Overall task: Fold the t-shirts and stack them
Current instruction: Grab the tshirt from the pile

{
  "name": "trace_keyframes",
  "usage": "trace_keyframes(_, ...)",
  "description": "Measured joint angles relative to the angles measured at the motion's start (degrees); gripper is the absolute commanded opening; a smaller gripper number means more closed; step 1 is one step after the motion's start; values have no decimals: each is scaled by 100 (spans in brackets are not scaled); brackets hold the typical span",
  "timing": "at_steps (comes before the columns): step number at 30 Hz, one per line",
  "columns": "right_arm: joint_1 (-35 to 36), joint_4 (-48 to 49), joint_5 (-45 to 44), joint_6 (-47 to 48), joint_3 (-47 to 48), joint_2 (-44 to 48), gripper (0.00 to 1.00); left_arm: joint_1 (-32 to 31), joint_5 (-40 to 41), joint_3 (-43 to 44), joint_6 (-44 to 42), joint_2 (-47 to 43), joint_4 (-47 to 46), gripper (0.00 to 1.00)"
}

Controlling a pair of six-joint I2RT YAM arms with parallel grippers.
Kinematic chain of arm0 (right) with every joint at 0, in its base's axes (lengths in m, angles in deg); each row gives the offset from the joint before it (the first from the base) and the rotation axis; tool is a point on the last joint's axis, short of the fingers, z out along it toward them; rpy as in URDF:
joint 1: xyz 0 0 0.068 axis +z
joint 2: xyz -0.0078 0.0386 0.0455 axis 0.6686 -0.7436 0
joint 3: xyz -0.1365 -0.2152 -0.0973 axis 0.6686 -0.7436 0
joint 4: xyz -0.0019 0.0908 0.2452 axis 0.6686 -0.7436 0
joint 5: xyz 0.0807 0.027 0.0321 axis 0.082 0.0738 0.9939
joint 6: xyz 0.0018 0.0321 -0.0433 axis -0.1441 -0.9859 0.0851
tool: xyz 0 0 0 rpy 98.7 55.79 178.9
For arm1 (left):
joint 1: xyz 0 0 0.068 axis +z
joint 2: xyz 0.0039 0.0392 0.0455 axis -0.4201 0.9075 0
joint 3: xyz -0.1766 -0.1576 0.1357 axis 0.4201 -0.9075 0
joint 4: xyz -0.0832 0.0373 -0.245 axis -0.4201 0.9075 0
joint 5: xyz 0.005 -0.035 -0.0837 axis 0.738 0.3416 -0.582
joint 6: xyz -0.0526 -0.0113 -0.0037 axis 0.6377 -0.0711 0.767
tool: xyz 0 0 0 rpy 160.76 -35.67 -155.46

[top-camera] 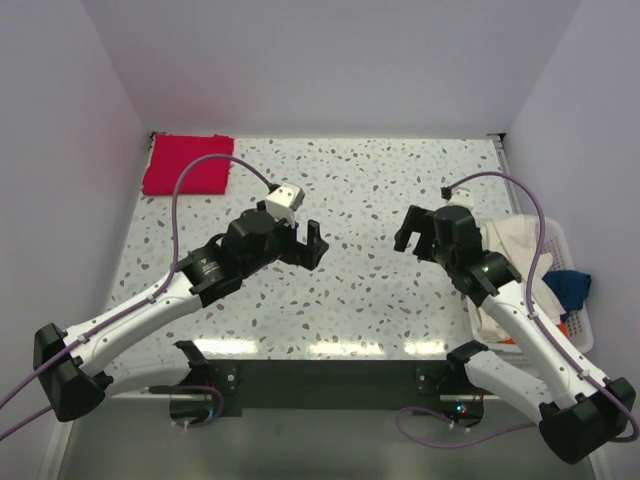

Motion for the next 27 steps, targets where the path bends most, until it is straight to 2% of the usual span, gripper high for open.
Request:
trace_keyframes(10,2,-289,-363,-116,20,-81,99,0,-127,2,-111,7,83,100)
trace_keyframes(18,-66,-1084,-1279,-295,656,-708,98,0,-214,50,-131,7,345,100)
trace_keyframes(22,-664,-1547,-1829,-258,1346,-1357,96,0,-297,175,-131,7,367,100)
trace_keyframes(27,-1987,-1698,-2122,-57,2098,-2046,90,0,-382,223,-133,7,367,100)
